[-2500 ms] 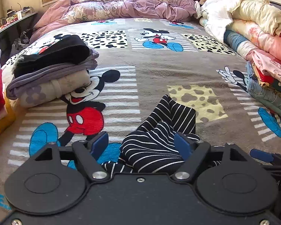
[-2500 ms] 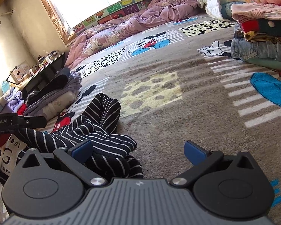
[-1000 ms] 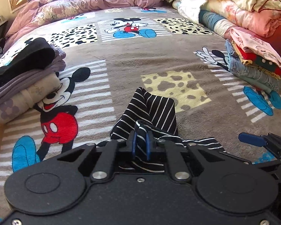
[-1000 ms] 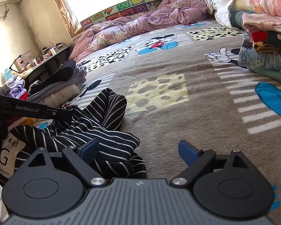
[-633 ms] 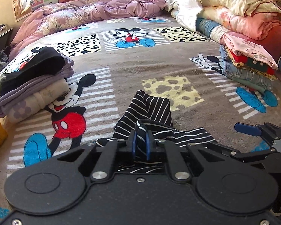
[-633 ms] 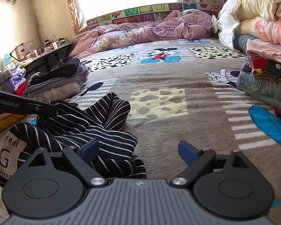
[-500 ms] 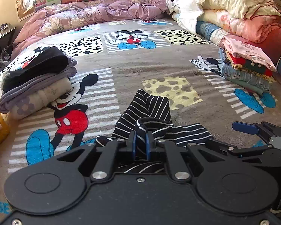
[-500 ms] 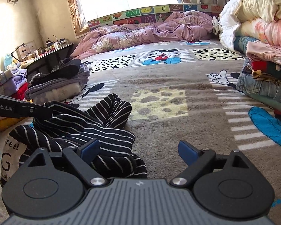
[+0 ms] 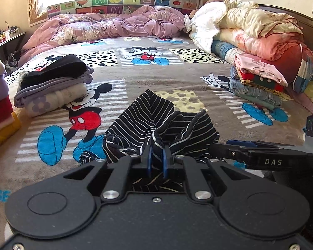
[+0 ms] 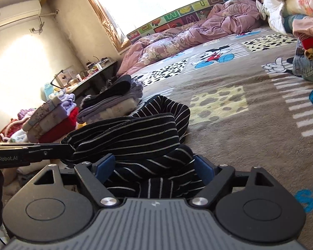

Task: Fold clothes
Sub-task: 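Lift the striped garment with both grippers and shake it open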

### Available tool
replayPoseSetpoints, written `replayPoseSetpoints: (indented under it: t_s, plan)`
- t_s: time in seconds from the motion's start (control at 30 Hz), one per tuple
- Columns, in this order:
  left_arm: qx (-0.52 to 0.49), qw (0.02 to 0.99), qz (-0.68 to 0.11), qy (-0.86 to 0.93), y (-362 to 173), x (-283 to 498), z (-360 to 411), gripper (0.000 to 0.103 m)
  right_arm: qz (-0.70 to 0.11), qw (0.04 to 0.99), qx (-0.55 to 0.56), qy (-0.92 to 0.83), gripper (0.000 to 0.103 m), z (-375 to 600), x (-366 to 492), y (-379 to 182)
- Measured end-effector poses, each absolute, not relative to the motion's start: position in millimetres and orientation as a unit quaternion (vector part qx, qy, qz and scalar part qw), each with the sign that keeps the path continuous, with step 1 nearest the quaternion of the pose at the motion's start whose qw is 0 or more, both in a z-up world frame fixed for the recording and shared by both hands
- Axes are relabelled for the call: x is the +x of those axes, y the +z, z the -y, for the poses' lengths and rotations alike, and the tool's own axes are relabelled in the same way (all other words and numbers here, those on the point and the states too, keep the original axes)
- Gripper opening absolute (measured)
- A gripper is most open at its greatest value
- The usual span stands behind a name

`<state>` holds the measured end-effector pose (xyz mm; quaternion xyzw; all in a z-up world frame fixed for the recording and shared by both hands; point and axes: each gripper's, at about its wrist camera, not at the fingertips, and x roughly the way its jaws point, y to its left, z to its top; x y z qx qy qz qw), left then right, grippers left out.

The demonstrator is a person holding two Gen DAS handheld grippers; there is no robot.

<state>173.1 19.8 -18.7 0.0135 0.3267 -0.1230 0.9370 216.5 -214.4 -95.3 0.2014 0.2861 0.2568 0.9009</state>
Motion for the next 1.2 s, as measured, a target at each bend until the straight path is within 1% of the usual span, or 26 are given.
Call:
replayPoseSetpoints:
  t_s: [0.1,0.27,0.43,0.57,0.83,1.1,1.13,1.2]
  plan:
    - [0.026,0.941,-0.312,-0.127,-15.8,150.1,-18.1,0.007,-0.286,0.891,0.227,0.269,0.082,220.9,207.8,-95.6]
    - [0.038,0.942,-0.301,-0.141,-20.7,112.3,-16.0,0.007,-0.29,0.861,0.309,0.28,0.082,241.2,199.6,-104.9]
    - [0.069,0.938,-0.305,-0.146,-37.8,76.9,-14.0,0.007,-0.295,0.811,0.41,0.296,0.083,258.0,201.4,-123.5]
    - [0.096,0.933,-0.311,-0.151,-52.5,53.7,-12.5,0.007,-0.298,0.782,0.449,0.313,0.086,258.6,197.4,-131.7]
    - [0.144,0.914,-0.331,-0.185,-80.2,13.6,2.1,0.007,-0.305,0.771,0.448,0.336,0.087,249.8,176.9,-129.1]
    - [0.19,0.888,-0.359,-0.218,-110.5,-7.0,16.6,0.007,-0.295,0.797,0.396,0.348,0.088,239.1,158.2,-112.2]
    - [0.19,0.886,-0.362,-0.219,-113.4,-7.8,16.3,0.007,-0.298,0.802,0.383,0.349,0.087,235.8,156.8,-111.3]
    - [0.188,0.883,-0.371,-0.219,-118.7,-7.9,15.2,0.007,-0.303,0.811,0.357,0.35,0.074,229.4,154.2,-109.8]
